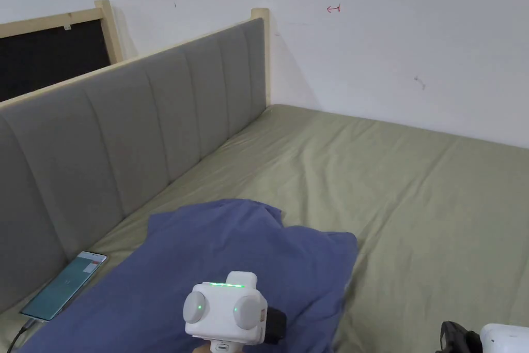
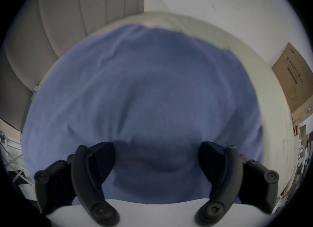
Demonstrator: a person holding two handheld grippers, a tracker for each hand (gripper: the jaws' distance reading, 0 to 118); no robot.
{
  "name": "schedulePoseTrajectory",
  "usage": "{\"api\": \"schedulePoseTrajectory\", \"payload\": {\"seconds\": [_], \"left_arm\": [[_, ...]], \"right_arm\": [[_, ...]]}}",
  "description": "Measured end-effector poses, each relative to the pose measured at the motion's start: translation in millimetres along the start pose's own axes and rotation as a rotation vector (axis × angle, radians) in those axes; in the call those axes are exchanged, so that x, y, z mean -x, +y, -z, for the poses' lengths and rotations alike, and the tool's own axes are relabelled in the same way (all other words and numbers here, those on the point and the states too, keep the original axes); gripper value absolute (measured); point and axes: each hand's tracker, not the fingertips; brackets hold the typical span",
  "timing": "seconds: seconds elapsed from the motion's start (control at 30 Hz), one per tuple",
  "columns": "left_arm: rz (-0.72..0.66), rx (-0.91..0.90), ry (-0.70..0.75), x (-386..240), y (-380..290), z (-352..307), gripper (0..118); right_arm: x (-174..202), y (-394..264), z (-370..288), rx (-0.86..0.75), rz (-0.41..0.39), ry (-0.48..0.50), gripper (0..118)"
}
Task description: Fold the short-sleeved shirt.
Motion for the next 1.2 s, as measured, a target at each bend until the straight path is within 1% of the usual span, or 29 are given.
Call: {"api": "schedulePoseTrajectory", "payload": {"seconds": [0.03, 0.07, 0.1, 0.13, 0.2, 0.23, 0.27, 0.4, 0.47, 0.53, 0.57, 0.67, 0.77, 0.83, 0.9, 1.0, 1.07, 1.1, 1.2], "left_arm": [[0.021, -0.06, 0.013, -0.9, -3.3, -2.9, 103], [0.029, -0.057, 0.026, -3.1, -1.7, -8.2, 101], [0.022, -0.056, 0.022, -3.5, -0.6, -13.5, 95], [0.025, -0.075, 0.009, -3.3, -0.5, -19.1, 80], [0.016, -0.107, 0.029, -0.2, 1.9, -25.9, 19], [-0.007, -0.101, 0.049, 2.4, 3.7, -25.5, 2], [-0.037, -0.066, -0.005, 8.3, 4.6, -22.6, 2], [-0.039, -0.059, -0.006, 8.0, 8.4, -32.0, 2], [-0.052, -0.065, -0.037, 9.6, 8.6, -40.3, 2], [-0.105, -0.063, -0.16, 13.4, 8.6, -51.0, 2], [-0.13, -0.072, -0.197, 13.5, 8.8, -56.9, 2], [-0.118, -0.087, -0.241, -2.9, 11.7, -73.2, 2], [-0.128, -0.103, -0.392, -32.1, 16.2, -88.3, 2], [-0.059, -0.112, -0.45, -74.5, 16.6, -104.0, 2], [0.07, -0.136, -0.493, -121.3, 14.9, -122.0, 2], [0.164, -0.139, -0.66, -195.6, 2.2, -155.4, 2], [0.216, -0.152, -0.764, -244.5, -14.8, -179.5, 2], [0.294, -0.148, -0.809, -270.8, -27.3, -190.9, 2], [0.465, -0.116, -0.9, -332.1, -72.4, -212.6, 2]], "right_arm": [[-0.3, -0.8, 1.7, 0.007, -0.001, 0.0, 1], [-0.3, -1.2, 3.1, 0.014, -0.003, -0.002, 1], [-0.6, -1.6, 4.1, 0.017, -0.004, -0.003, 1], [-1.1, -2.4, 5.2, 0.02, -0.002, -0.004, 1], [-2.1, -3.4, 6.8, 0.031, 0.015, -0.001, 1], [-2.6, -4.3, 6.6, 0.036, 0.026, 0.002, 1], [-3.2, -5.8, 5.8, 0.04, 0.034, 0.004, 1], [-7.3, -10.9, 0.0, 0.052, 0.033, 0.0, 1], [-13.1, -11.1, -2.1, 0.056, 0.038, -0.013, 1], [-22.1, -10.2, -5.6, 0.052, 0.062, -0.026, 1], [-27.4, -9.2, -8.1, 0.05, 0.077, -0.038, 1], [-45.5, -5.7, -18.0, 0.032, 0.114, -0.074, 1], [-65.6, 0.4, -32.8, 0.004, 0.141, -0.123, 1], [-81.7, 5.8, -45.5, -0.02, 0.16, -0.167, 1], [-100.6, 11.7, -60.6, -0.054, 0.192, -0.208, 1], [-129.0, 19.6, -88.5, -0.104, 0.228, -0.278, 1], [-149.0, 22.9, -108.4, -0.139, 0.245, -0.332, 1], [-158.8, 23.6, -119.2, -0.154, 0.254, -0.367, 1], [-184.6, 21.1, -150.7, -0.187, 0.284, -0.446, 1]]}}
